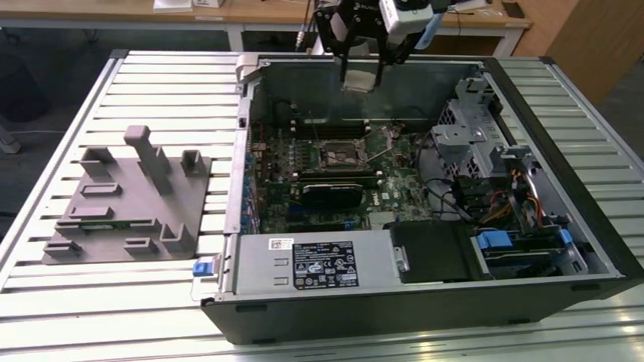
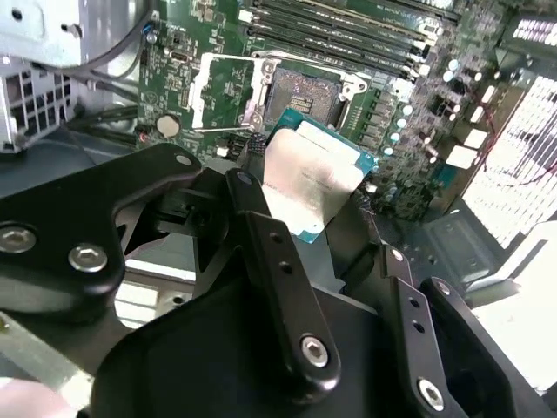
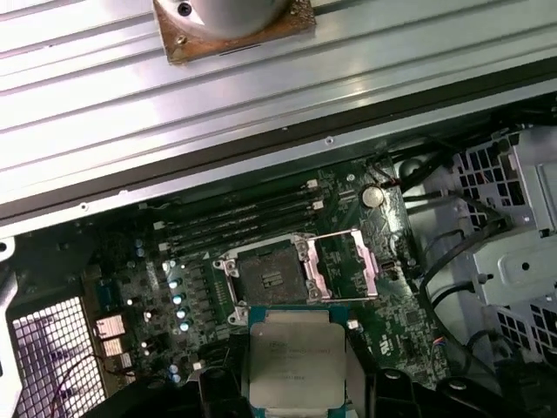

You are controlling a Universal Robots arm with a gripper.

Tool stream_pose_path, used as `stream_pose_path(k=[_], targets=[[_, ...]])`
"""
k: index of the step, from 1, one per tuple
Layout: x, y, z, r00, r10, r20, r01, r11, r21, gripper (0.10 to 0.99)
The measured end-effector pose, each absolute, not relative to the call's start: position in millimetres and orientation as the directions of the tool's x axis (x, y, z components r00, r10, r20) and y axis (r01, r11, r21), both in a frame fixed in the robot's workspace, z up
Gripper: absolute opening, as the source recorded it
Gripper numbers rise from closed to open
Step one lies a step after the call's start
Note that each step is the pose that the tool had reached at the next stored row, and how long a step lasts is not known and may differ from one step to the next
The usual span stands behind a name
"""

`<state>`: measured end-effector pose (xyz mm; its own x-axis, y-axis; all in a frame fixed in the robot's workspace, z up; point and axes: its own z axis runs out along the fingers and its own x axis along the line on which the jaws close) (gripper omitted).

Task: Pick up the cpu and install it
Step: 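Place the cpu into insertion slot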

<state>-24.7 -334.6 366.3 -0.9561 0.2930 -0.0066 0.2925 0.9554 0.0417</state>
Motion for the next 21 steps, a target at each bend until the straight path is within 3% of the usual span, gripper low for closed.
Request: stream_pose_path(k=[21], targets=[[-24.7, -334.0, 365.0, -0.820, 0.572, -0.007, 0.572, 0.819, 0.042, 0.529]])
